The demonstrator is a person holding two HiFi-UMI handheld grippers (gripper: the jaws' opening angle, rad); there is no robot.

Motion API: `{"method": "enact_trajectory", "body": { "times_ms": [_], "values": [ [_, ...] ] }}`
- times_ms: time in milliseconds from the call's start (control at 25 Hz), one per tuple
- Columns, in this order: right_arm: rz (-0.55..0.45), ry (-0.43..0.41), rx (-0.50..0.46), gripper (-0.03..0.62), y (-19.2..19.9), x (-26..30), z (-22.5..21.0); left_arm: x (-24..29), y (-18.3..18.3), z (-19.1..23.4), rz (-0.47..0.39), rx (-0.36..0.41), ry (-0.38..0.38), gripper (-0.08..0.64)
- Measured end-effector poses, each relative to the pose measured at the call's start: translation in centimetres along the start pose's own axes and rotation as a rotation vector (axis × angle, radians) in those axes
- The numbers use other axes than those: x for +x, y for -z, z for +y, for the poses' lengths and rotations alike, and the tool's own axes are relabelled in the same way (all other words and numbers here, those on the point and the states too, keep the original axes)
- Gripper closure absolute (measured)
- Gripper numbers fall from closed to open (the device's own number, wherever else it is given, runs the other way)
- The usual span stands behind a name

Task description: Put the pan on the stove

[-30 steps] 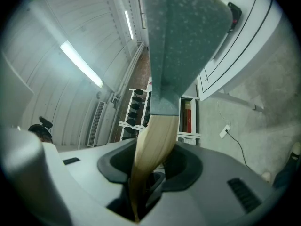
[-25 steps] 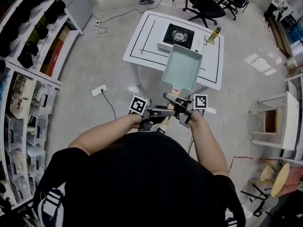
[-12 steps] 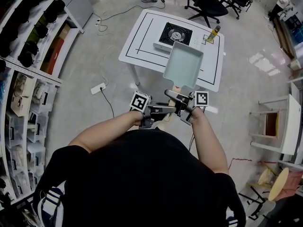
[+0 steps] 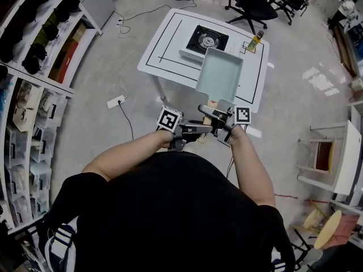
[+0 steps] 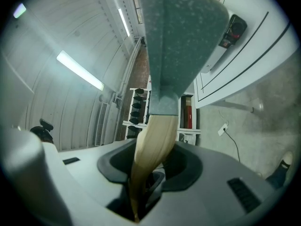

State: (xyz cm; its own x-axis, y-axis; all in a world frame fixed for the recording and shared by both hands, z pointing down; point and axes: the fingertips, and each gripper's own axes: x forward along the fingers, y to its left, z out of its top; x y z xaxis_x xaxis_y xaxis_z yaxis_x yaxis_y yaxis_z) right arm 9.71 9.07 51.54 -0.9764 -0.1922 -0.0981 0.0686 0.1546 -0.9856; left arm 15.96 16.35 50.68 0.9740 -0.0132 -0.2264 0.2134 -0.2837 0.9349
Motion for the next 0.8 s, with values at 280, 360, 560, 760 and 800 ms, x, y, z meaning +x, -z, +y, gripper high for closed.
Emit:
{"method": "enact_trajectory", "body": {
  "times_ms": [280, 360, 560, 760, 800],
  "values": [
    [0.032, -0.017, -0.006, 0.453, -0.26, -0.03, 0.32, 0.46, -0.37, -0.05, -0.021, 0.016, -0.015, 0.413],
    [0.034, -0.016, -0.012, 0.453, -0.42, -0.1, 0.4, 0.52, -0.52, -0.17, -0.02, 0.025, -0.018, 0.413],
    [0.035, -0.022, -0.032, 0.453, -0.62, 0.12, 0.85, 0.49, -0.78, -0.65, -0.026, 0.036, -0.006, 0.412],
    [0.036, -0.005, -0.041, 0.453, -0.64, 0.08, 0.82, 0.46, -0.81, -0.64, -0.014, 0.049, 0.002, 0.413],
    [0.034, -0.008, -0.045, 0.453, -0.67, 0.07, 0.84, 0.47, -0.83, -0.63, -0.012, 0.049, 0.006, 0.413]
  ]
}}
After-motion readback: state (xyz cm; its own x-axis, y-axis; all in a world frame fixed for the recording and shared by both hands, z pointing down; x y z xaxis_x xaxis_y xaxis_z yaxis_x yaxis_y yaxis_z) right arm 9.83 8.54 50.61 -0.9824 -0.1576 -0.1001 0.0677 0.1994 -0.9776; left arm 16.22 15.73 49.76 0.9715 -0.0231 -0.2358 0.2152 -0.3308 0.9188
